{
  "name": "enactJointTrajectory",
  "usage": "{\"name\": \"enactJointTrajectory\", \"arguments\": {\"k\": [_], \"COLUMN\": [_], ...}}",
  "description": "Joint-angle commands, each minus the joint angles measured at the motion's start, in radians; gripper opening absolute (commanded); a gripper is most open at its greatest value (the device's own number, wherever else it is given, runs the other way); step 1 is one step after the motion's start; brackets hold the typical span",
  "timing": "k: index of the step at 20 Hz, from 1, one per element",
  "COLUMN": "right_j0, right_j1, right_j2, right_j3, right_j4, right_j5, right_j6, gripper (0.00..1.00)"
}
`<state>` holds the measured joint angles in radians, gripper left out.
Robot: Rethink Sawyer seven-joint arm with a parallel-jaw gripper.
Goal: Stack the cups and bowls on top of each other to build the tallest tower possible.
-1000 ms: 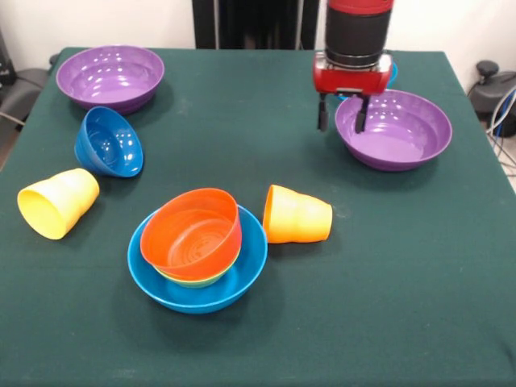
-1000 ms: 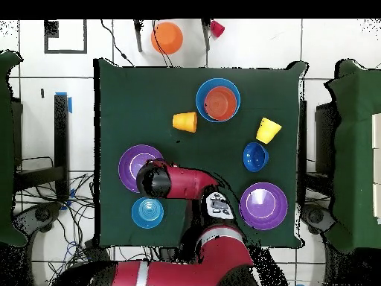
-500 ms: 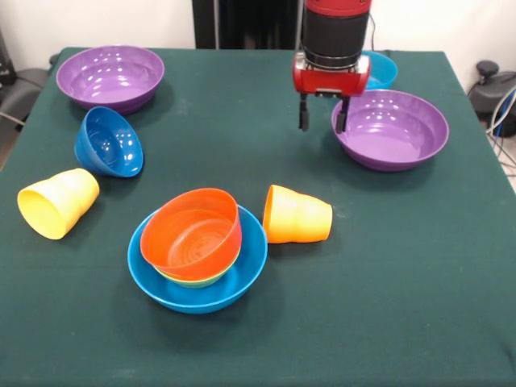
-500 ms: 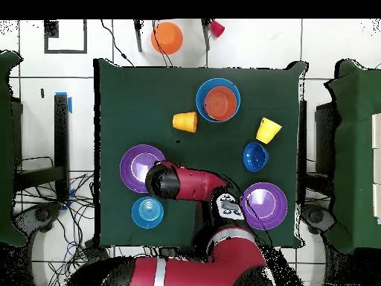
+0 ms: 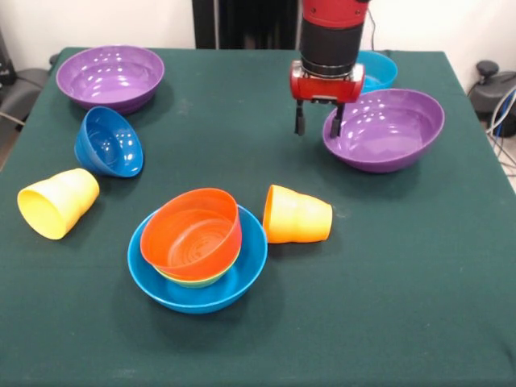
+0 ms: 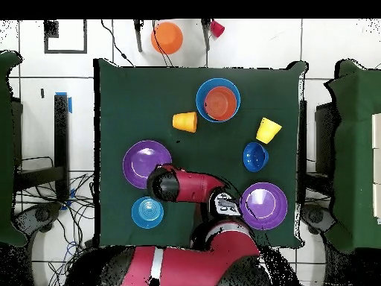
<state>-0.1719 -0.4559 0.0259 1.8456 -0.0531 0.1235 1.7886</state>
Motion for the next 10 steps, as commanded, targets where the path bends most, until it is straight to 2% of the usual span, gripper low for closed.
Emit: {"name": "enactJointTrajectory", "arguments": {"k": [1,4,10], "right_j0": [0.033,0.037,0.065], "right_j1": [0.094,0.095,0.121], "right_j2": [0.075,0.073,0.051], "right_j3": [-0.079,-0.073,-0.121], "right_j4": [-0.019,-0.008,-0.005], "right_j5": [-0.053,-0.051,-0.032], "right_j6": [0.110,0.121,0.109], "gripper": [1.00,1.00,1.00]}}
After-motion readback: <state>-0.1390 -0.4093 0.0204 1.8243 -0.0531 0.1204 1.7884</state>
